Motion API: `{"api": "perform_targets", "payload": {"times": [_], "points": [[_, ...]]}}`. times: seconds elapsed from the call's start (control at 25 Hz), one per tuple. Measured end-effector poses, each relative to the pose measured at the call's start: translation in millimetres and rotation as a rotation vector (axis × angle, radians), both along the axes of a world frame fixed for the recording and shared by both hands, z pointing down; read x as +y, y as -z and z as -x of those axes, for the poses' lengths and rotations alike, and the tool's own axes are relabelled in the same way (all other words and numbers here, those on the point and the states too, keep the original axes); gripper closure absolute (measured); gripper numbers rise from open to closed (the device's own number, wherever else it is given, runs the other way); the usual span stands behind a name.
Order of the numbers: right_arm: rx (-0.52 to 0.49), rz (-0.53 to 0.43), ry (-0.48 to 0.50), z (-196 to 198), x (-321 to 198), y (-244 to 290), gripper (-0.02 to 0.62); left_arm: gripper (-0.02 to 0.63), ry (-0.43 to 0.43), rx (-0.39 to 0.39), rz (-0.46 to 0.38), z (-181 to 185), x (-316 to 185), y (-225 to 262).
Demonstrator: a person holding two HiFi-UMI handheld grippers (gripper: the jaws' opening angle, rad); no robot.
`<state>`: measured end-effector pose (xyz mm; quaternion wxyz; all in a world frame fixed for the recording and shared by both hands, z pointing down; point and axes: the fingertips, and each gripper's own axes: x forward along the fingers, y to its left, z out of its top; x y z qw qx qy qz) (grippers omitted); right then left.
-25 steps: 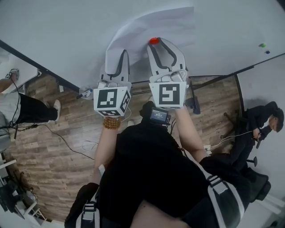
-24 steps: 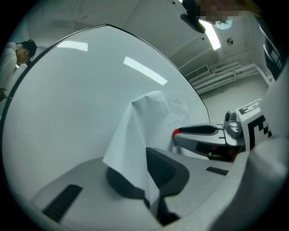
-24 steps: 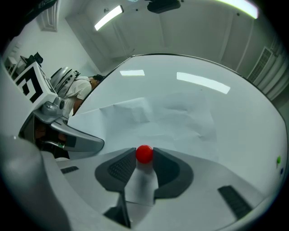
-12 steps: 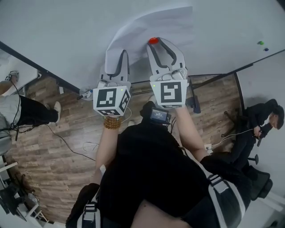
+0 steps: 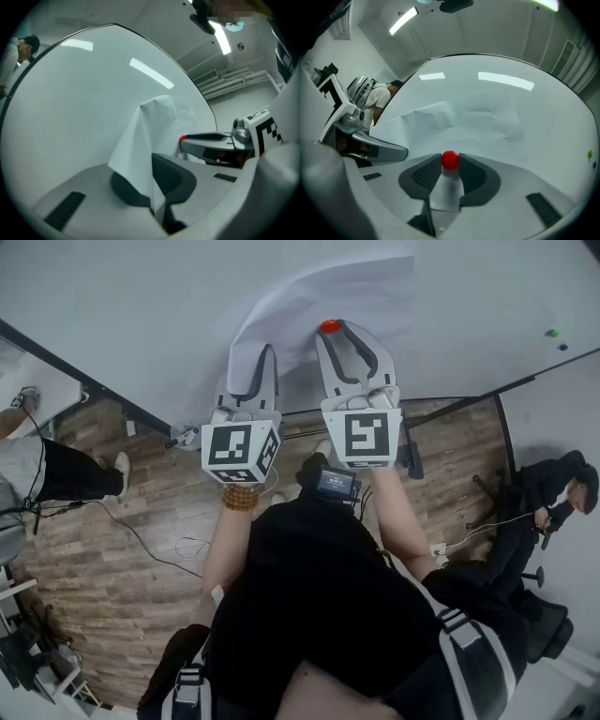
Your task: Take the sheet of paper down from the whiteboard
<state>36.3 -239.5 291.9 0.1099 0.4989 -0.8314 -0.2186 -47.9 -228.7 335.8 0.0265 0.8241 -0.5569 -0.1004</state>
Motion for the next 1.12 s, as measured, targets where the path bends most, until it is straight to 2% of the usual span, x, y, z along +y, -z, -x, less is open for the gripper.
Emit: {"api": "perform_targets", "payload": {"times": [0.6,1.12], "points": [[-0.01,0.013,0.017,0.8,8.6,-2.5,0.483,0.595,0.008,0.004,-0.003,0.0,0.2,0.5],[-0.039,0.016,0.05,1.1,21.0,-1.2,0.483,0.595,0.058,-0.015,0.023,10.6,9.6,-12.7]]}}
